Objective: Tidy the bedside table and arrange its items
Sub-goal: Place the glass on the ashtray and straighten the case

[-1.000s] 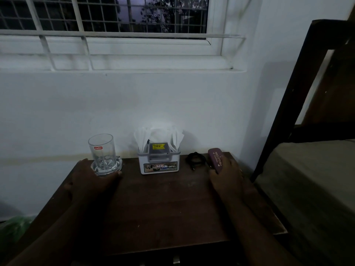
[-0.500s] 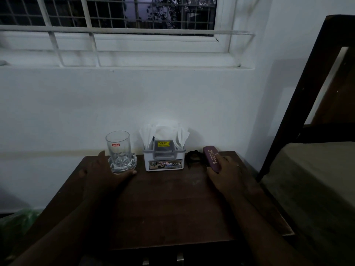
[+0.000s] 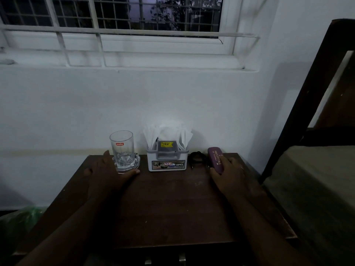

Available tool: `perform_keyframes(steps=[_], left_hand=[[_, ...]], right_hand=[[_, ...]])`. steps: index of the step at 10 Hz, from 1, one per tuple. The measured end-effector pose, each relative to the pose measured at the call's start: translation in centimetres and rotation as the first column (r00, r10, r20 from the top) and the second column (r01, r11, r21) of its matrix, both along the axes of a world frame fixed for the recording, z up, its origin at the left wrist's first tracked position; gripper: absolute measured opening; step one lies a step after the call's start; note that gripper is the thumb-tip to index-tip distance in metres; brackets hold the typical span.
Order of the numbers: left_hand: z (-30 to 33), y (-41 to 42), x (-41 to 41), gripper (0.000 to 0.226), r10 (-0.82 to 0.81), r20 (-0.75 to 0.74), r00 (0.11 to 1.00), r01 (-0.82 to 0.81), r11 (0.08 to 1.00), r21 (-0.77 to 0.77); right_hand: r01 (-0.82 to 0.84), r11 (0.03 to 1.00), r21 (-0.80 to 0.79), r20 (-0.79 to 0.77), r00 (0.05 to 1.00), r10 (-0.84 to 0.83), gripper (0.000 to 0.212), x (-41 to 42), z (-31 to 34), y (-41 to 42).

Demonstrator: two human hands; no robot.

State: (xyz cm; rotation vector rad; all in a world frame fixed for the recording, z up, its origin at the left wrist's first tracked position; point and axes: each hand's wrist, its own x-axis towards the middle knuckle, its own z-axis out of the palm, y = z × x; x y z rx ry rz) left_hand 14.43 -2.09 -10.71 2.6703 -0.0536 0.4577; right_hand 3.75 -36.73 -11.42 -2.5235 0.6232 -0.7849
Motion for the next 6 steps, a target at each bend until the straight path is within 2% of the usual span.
perform_keyframes(steps=[1,3,4,5,6], left_hand=[[0.1,-0.1,0.0,0.132,-0.010,-0.014,1.000,0.010,0.999,0.051],[0.3,-0.2,-0.2,0.142,0.026,-0.024,0.999,-0.026,1.000,0.004],[0.6,-0.4,-1.1,0.141,0.034,-0.006,0.999,-0.034,0.998,0.051],[1.0,-0.2,-2.6,0.129,0.017,0.021,1.000,-0.019,0.995,0.097],[0.5,0.0,-5.5,0.118,-0.010,0.108,0.994,-0.002,0.995,0.102]], right_hand=[[0.005,1.000,-0.009,0.003,1.000,-0.005,0.062,0.0,0.1,0.0],[0.026,0.997,-0.067,-0.009,1.000,-0.027,0.069,-0.1,0.2,-0.1],[0.040,0.998,-0.051,0.062,0.997,-0.037,0.066,-0.7,0.4,0.3],[0.023,0.998,-0.055,0.111,0.994,-0.017,0.065,-1.6,1.1,0.7],[-0.020,0.984,-0.177,0.110,0.993,0.040,0.067,-3.5,1.4,2.2]])
